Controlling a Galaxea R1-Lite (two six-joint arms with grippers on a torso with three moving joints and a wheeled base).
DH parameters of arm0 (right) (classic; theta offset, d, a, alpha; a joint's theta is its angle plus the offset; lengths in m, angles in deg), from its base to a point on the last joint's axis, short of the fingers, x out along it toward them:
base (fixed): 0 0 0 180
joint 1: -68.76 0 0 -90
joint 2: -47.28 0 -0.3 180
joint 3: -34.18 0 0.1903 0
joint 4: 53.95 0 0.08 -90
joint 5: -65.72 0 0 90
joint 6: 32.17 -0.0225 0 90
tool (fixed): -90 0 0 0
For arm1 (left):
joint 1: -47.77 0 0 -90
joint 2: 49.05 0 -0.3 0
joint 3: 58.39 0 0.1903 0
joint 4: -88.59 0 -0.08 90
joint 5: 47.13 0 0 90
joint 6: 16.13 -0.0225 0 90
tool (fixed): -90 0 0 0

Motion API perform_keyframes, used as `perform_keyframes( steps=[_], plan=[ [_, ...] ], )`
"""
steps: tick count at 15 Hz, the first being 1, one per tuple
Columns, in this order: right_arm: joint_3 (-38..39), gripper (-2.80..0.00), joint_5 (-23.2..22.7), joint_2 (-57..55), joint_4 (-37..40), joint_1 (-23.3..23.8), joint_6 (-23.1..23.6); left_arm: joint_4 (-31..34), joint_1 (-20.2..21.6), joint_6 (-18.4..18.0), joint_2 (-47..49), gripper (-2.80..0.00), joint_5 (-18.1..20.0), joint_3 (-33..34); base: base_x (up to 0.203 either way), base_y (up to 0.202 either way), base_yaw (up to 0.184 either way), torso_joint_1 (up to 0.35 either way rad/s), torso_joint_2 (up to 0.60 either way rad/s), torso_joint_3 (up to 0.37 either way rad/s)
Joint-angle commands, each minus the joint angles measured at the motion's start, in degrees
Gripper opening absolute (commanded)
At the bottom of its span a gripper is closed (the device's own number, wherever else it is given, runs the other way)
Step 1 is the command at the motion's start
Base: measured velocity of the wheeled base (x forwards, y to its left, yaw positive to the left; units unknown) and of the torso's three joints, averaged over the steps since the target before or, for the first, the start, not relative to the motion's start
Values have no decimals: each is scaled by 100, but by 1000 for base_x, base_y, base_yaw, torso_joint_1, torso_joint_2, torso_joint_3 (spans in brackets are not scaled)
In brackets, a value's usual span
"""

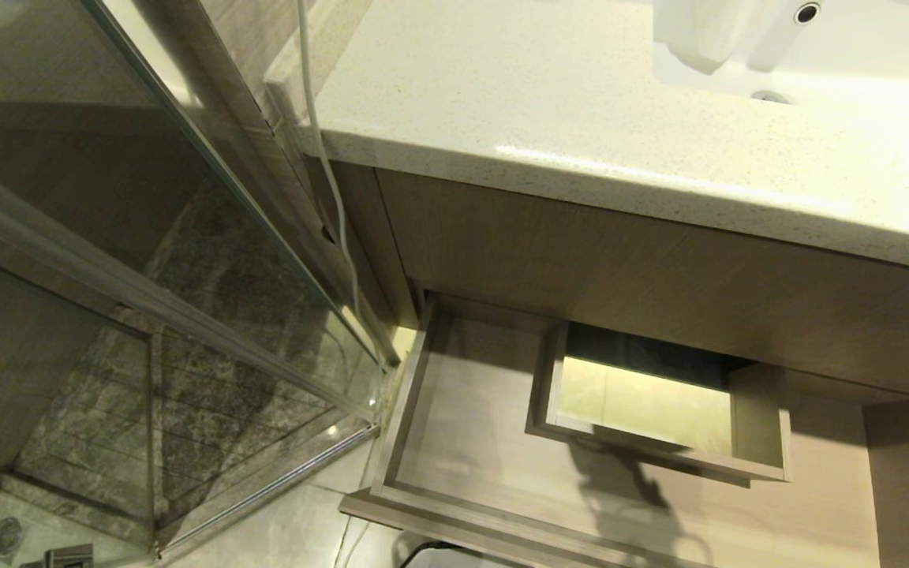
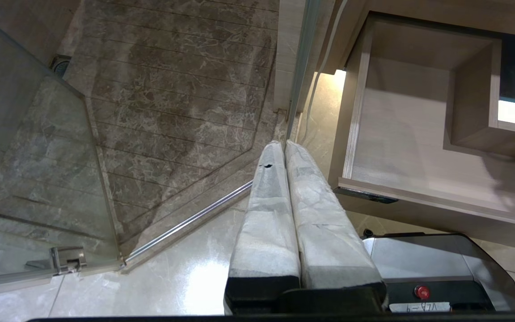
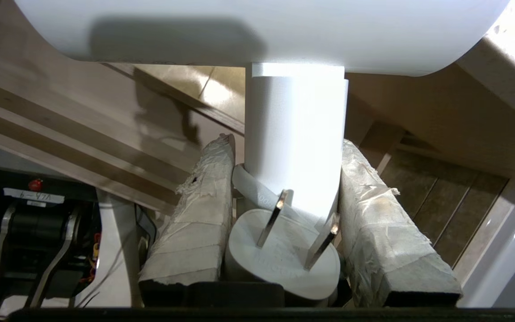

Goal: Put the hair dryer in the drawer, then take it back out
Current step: Place it on the countertop

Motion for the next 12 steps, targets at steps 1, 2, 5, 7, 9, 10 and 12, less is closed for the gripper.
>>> perform_keyframes(
  steps=[1,2,5,7,9,10,12],
  plan=[
    [-20,-280,-13,-129,44,-2,22,2,0,-2,-2,-280,0,-1,0,0,0,0,0,0],
    [-37,-280,-13,-159,28,-2,18,2,0,-2,-2,-280,0,5,0,0,0,0,0,0],
    [-55,-280,-13,-146,28,2,16,2,0,-2,-2,-280,0,7,0,0,0,0,0,0],
    [-55,-280,-22,-128,9,2,16,2,0,-2,-2,-280,0,6,0,0,0,0,0,0],
    [-55,-280,-22,-180,-8,2,22,2,0,-2,-2,-280,0,7,0,0,0,0,0,0],
    [-64,-280,-22,-180,1,2,22,2,0,-2,-2,-280,0,6,0,0,0,0,0,0],
    [-81,-280,-22,-187,32,2,22,2,0,-2,-2,-280,0,7,0,0,0,0,0,0]
  ],
)
